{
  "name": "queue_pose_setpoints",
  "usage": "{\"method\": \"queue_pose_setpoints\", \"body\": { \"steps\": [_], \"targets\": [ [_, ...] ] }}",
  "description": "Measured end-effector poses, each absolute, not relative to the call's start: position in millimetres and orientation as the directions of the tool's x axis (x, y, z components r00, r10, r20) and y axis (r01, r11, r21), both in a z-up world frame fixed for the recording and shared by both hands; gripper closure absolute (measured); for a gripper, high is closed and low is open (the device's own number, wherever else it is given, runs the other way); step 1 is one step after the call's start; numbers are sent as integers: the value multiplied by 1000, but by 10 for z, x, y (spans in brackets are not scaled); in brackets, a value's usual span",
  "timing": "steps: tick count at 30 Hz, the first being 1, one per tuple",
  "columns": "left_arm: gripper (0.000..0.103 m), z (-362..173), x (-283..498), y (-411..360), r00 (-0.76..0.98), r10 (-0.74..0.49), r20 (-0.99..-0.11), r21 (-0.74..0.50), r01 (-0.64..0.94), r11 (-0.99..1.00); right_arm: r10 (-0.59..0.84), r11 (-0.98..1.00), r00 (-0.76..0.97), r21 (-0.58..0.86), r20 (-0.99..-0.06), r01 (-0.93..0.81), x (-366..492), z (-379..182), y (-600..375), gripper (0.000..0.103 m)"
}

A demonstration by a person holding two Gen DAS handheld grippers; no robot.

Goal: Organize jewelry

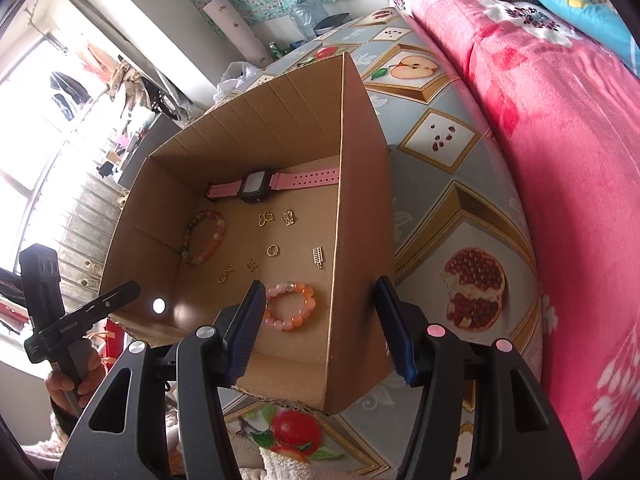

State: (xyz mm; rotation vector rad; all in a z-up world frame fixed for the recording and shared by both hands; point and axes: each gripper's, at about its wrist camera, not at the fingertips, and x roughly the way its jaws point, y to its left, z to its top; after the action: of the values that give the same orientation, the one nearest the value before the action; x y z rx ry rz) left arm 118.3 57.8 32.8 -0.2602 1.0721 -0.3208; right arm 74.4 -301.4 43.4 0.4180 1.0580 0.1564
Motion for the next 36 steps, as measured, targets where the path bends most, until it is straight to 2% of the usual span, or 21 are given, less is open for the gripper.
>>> {"method": "queue_pose_setpoints", "body": {
  "steps": [12,24,26,29,32,36],
  "targets": [
    [21,367,588,643,453,-413,-790,-400,131,907,305,919,499,389,-811,70,258,478,-2948,47],
    [21,327,347,667,515,-366,-775,-347,137,928,273,931,531,359,-802,64,42,415,-2912,46],
    [20,410,271,688,567,-333,-754,-318,130,939,236,937,561,338,-793,83,-65,459,-2931,38],
    [19,578,58,743,663,-276,-696,-266,119,957,179,947,618,305,-765,103,-271,564,-2945,34],
    [13,709,-123,783,718,-241,-653,-236,109,966,121,958,670,263,-732,115,-488,684,-2914,27],
    [9,796,-279,775,742,-188,-644,-181,91,979,49,976,723,186,-689,110,-753,822,-2755,17]
  ]
}}
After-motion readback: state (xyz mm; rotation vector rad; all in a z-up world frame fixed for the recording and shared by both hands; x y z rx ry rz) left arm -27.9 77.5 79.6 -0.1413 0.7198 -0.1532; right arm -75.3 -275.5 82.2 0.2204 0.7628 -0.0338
